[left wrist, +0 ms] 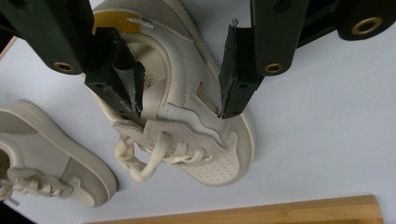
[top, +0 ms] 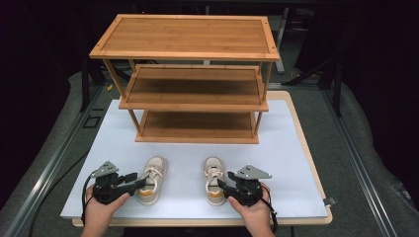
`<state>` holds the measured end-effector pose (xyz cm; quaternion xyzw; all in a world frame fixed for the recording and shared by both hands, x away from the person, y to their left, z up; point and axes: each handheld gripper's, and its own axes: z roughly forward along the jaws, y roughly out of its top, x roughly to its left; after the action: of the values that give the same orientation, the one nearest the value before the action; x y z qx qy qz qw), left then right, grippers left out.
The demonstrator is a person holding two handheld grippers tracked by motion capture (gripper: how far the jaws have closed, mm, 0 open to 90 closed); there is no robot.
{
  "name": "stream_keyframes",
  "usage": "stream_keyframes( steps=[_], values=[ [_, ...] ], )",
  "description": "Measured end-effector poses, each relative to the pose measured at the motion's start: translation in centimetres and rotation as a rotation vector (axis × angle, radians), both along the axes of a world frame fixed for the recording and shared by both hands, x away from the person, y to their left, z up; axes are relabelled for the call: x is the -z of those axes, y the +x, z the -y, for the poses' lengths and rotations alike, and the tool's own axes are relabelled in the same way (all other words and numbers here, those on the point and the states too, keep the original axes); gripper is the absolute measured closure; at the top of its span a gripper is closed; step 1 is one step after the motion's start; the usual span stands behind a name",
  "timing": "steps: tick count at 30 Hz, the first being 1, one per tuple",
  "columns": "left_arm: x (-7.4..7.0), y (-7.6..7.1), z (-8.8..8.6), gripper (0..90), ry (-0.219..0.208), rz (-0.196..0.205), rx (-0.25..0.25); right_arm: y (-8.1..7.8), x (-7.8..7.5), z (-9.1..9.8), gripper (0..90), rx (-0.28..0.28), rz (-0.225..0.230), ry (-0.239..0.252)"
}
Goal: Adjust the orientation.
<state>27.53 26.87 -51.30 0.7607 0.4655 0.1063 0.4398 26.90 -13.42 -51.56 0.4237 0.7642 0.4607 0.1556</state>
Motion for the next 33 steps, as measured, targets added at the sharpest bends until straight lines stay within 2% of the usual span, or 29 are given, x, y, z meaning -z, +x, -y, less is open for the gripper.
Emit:
stream_keyframes(
  steps=[7, 12, 15, 18, 23, 33],
  values=[
    [0.6, 0.6, 0.4, 51.7, 0.024, -0.01, -0.016, 0.6, 0.8, -0.8, 52.9, 0.011, -0.014, -0.021],
    [0.6, 1.0, 0.6, 54.9, 0.023, -0.019, -0.027, 0.8, 0.8, -0.9, 53.7, 0.025, -0.03, -0.017],
    [0.6, 1.0, 0.7, 55.6, 0.023, -0.023, -0.035, 0.8, 0.8, -0.9, 57.1, 0.038, -0.036, -0.012],
    [0.5, 1.0, 0.8, 57.0, 0.041, -0.022, -0.033, 0.9, 0.7, -0.9, 57.7, 0.044, -0.044, -0.009],
    [0.5, 1.1, 0.8, 58.4, 0.015, -0.031, -0.045, 0.9, 0.6, -1.0, 59.9, 0.057, -0.048, -0.008],
    [0.5, 1.9, 3.7, 60.1, 0.017, -0.031, -0.02, 1.1, 0.3, -1.5, 62.5, 0.073, -0.05, -0.018]
  ],
)
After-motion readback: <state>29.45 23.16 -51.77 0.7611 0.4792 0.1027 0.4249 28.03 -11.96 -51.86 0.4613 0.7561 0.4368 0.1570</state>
